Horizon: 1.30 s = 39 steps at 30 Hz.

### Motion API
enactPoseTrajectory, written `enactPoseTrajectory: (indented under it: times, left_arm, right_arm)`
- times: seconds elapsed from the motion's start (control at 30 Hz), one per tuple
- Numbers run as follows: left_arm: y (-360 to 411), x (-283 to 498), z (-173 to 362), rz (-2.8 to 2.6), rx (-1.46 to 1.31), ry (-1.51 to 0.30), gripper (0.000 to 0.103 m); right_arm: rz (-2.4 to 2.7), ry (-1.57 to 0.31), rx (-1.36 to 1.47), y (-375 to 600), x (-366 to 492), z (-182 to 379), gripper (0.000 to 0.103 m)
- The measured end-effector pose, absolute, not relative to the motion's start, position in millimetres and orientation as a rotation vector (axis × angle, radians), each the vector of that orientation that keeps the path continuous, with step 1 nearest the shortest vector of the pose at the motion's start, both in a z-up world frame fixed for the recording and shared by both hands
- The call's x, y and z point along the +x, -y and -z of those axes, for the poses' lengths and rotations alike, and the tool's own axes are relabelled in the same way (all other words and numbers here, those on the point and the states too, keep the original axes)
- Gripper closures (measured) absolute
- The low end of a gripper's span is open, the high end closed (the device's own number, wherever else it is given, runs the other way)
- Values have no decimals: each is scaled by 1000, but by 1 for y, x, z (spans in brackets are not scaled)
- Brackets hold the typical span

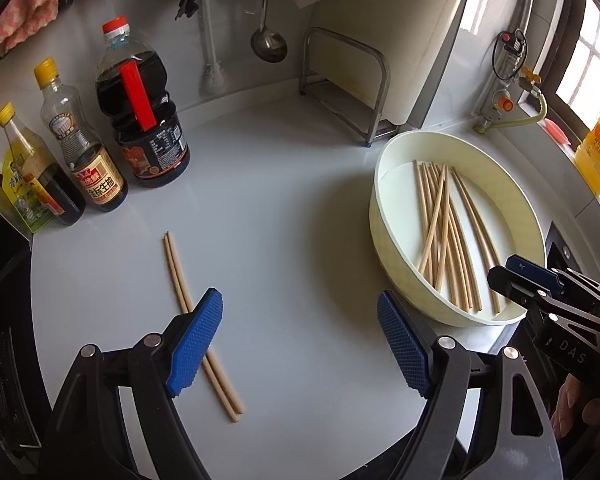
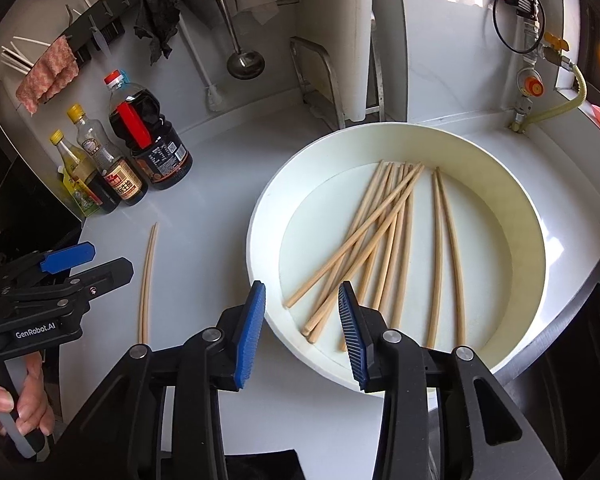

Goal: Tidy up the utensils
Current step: 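Withdraw both open grippers from the basin back toward the last two chopsticks, then close the right gripper on one of the last two chopsticks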

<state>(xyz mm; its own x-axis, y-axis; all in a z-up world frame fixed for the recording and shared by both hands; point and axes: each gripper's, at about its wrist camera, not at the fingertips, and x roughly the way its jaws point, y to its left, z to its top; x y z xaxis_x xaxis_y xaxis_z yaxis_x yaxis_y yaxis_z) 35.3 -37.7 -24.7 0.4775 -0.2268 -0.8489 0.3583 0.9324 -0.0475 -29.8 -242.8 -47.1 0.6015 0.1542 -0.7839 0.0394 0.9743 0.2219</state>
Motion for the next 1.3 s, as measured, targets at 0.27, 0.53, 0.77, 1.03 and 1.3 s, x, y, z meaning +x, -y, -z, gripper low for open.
enactPoseTrajectory:
  times: [0.27, 0.53, 0.77, 1.03, 1.3]
  left_arm:
    - [-15, 30, 34, 285, 95, -1018, 22]
    - [-69, 28, 47, 197, 58, -1039, 22]
    - [-107, 30, 62, 142, 52, -1067, 22]
    - [-136, 34, 79, 104, 18, -1097, 22]
    - [-151, 36, 92, 86, -10, -1116, 21]
  right_arm:
    - [-126, -943, 163, 193, -19, 51, 61]
    - [-209, -966, 102, 139, -6, 57, 58]
    - [-258, -989, 74, 100, 6, 70, 56]
    - [-279, -1038, 49, 68, 19, 96, 53]
    - [-275, -1090, 44, 52, 31, 127, 53]
